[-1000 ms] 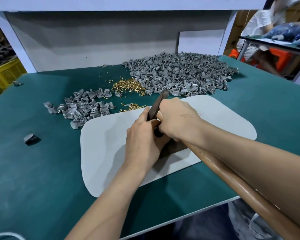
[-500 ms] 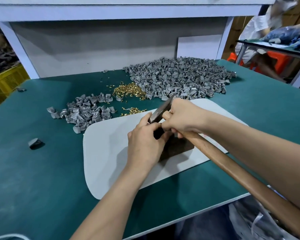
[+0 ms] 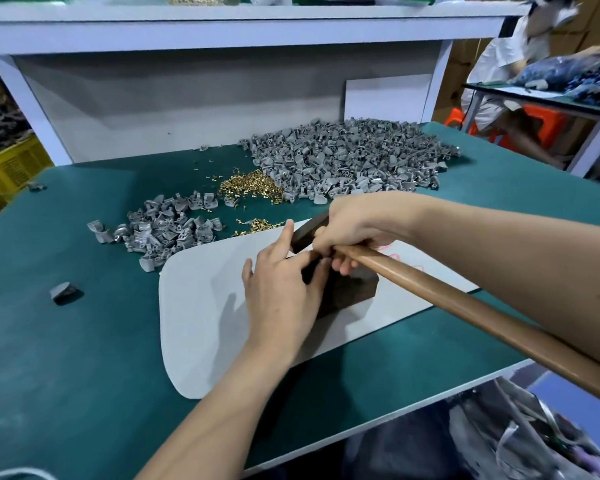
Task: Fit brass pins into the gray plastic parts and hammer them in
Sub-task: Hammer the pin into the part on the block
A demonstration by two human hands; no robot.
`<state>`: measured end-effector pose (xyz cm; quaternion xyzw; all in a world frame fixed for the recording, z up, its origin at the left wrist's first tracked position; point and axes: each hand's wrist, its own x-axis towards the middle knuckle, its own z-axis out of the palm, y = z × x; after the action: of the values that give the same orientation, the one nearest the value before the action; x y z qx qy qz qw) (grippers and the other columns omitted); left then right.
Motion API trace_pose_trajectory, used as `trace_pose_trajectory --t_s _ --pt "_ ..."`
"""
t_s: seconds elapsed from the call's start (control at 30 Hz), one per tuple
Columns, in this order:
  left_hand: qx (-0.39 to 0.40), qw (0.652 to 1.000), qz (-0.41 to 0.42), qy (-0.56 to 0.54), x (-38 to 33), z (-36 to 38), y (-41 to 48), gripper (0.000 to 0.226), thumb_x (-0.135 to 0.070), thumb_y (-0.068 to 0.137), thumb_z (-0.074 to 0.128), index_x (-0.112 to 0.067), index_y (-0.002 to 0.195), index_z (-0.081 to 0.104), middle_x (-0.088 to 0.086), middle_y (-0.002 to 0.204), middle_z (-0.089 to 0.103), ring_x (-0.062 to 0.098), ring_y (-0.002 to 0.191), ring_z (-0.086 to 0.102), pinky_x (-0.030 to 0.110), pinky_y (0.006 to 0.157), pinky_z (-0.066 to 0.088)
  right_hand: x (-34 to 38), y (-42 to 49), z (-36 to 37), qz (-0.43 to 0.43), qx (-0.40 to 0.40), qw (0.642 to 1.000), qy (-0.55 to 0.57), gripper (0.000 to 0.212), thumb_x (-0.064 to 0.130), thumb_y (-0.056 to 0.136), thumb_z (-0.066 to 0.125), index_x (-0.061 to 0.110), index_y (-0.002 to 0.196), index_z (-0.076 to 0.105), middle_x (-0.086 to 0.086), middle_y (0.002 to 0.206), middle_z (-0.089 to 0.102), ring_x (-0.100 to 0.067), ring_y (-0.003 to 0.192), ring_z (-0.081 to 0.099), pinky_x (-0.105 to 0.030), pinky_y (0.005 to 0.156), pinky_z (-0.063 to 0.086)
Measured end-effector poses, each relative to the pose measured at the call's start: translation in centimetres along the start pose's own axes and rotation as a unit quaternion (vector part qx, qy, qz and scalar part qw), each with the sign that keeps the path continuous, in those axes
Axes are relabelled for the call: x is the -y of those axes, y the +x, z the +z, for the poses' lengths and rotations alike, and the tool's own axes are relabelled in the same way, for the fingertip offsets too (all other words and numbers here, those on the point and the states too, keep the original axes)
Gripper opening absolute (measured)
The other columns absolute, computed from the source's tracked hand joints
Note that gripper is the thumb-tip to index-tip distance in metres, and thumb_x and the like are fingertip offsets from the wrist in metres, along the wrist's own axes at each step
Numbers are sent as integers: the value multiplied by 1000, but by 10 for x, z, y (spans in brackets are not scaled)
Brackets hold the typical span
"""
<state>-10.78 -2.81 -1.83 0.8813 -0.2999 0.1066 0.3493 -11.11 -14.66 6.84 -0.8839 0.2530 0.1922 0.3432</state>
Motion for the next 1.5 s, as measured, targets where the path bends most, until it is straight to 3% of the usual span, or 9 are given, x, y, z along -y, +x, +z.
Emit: trace_pose_trajectory --t_s 0.23,0.47,0.63,0.77,0.9,1.1,1.23,1.37,1.5 --pt "-1 998 44 -48 -1 0 2 15 -18 90 62 -12 95 75 -3 145 45 27 121 53 52 97 42 -8 0 0 -7 7 999 48 23 5 88 47 4 66 53 0 38 55 -5 28 47 -10 34 37" --pt "29 997 65 -28 -3 0 3 21 -14 94 53 -7 101 72 -3 148 39 24 129 48 56 100 40 -11 1 1 -16 7 996 83 28 3 88 45 5 61 51 1 37 54 -4 27 44 -9 33 36" --pt "-19 995 87 -48 0 2 -6 17 -3 90 58 4 87 73 7 134 55 26 104 66 49 87 49 -24 5 5 -28 20 986 164 26 0 89 45 3 63 51 1 39 53 -4 29 44 -10 32 34" --pt "-46 993 90 -65 1 5 -7 13 -2 87 62 2 90 74 6 129 59 21 104 66 44 89 51 -32 9 2 -42 43 980 188 22 -1 86 49 3 65 53 0 42 55 -4 31 45 -12 32 35" --pt "-56 990 64 -114 4 7 -10 16 -6 87 64 -5 99 74 -6 132 57 11 112 62 46 98 46 -36 9 -2 -61 72 974 206 24 0 88 52 6 65 54 1 45 54 -3 34 46 -11 34 36" --pt "-104 981 45 -155 7 8 -9 25 -11 80 72 -13 105 73 -6 130 60 7 109 61 33 98 47 -32 14 -6 -59 76 974 206 27 1 87 56 9 63 48 2 43 48 -4 31 41 -12 32 32" --pt "-131 973 32 -189 7 7 -8 18 -8 80 73 -16 95 75 -12 124 60 -3 105 57 26 97 45 -30 13 -9 -62 97 969 218 25 0 86 56 9 64 48 0 44 45 -5 30 36 -13 31 29" --pt "-124 971 31 -204 7 5 -7 9 -8 80 73 -14 87 74 -10 120 63 3 104 61 42 97 45 -37 12 -7 -49 140 953 263 22 2 88 53 8 68 49 2 43 44 -4 29 34 -12 31 27" --pt "-104 972 33 -207 6 3 -7 19 -8 81 71 -15 99 75 -6 124 63 -1 107 55 52 108 33 -41 11 -4 -50 147 946 284 23 5 88 54 9 66 52 3 45 43 -3 30 33 -12 30 26"
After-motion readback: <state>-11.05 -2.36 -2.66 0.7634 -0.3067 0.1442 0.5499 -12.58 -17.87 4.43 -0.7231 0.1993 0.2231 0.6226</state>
